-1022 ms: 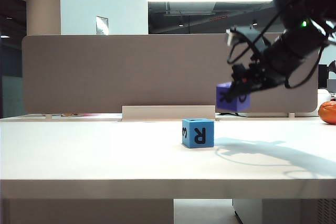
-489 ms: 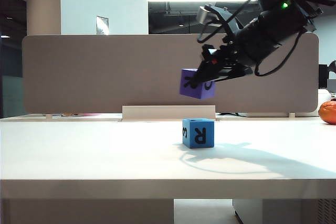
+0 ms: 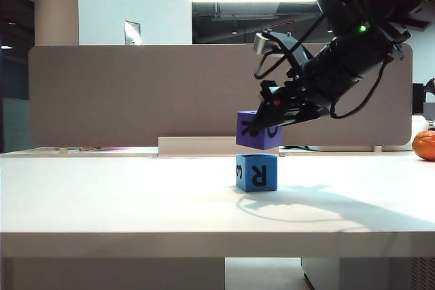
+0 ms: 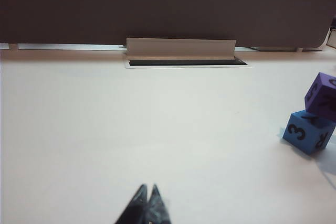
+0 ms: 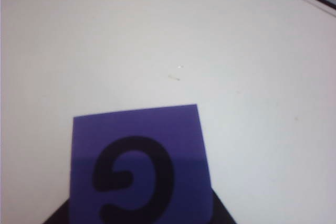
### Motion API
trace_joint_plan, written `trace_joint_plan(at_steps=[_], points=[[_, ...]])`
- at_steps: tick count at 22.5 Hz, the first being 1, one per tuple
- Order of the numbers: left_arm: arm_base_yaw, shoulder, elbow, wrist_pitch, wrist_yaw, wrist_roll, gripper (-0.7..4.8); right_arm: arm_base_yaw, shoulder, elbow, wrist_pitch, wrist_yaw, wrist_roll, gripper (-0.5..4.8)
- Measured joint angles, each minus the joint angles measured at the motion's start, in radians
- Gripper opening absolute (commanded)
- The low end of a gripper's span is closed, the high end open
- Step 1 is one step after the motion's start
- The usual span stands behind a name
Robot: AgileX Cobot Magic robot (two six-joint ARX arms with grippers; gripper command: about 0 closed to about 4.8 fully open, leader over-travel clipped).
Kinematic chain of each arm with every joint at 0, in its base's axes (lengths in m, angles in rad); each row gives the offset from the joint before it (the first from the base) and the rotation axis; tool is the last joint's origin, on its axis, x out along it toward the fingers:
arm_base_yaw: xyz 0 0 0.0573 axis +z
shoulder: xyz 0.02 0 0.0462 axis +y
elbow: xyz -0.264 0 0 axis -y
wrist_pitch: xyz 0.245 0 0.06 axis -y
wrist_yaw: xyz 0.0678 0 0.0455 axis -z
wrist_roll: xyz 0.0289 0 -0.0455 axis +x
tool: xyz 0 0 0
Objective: Stack one letter block on top of another letter block.
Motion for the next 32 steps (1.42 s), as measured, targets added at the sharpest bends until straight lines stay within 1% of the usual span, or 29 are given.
trace_joint_plan(at_steps=[7,8,9,10,11,18,20,21,22,32], points=[[0.000,0.000,0.000,0.000,0.001,0.000,-0.06,0.002,0.004,0.000,0.003,0.000,0.000,2.36],[0.000,0.000,0.000,0.000,0.001,0.000,-0.06,0.002,0.004,0.000,0.003,0.000,0.000,2.59],[0.000,0.000,0.000,0.000,0.001,0.000,-0.06,0.002,0.005,0.000,0.003,0.000,0.000,3.02],[0.000,0.000,0.000,0.000,0.001,0.000,-0.06,0.002,0.007,0.000,0.003,0.000,0.000,3.29],[0.000,0.000,0.000,0.000,0.001,0.000,-0.06,0.002,0.009,0.000,0.003,0.000,0.004,3.38],[0.000,0.000,0.000,0.000,0.001,0.000,-0.06,0.002,0.010,0.000,0.007,0.000,0.008,3.43],[0.000,0.000,0.000,0.000,0.001,0.000,-0.06,0.002,0.010,0.000,0.021,0.000,0.008,4.00],[0.000,0.000,0.000,0.000,0.002,0.000,-0.06,0.002,0.010,0.000,0.028,0.000,0.008,4.46],[0.000,0.000,0.000,0.000,0.002,0.000,-0.06,0.002,0.010,0.000,0.037,0.000,0.008,4.79],[0.000,0.000,0.000,0.000,0.006,0.000,-0.06,0.002,0.010,0.001,0.056,0.024,0.011,4.79]])
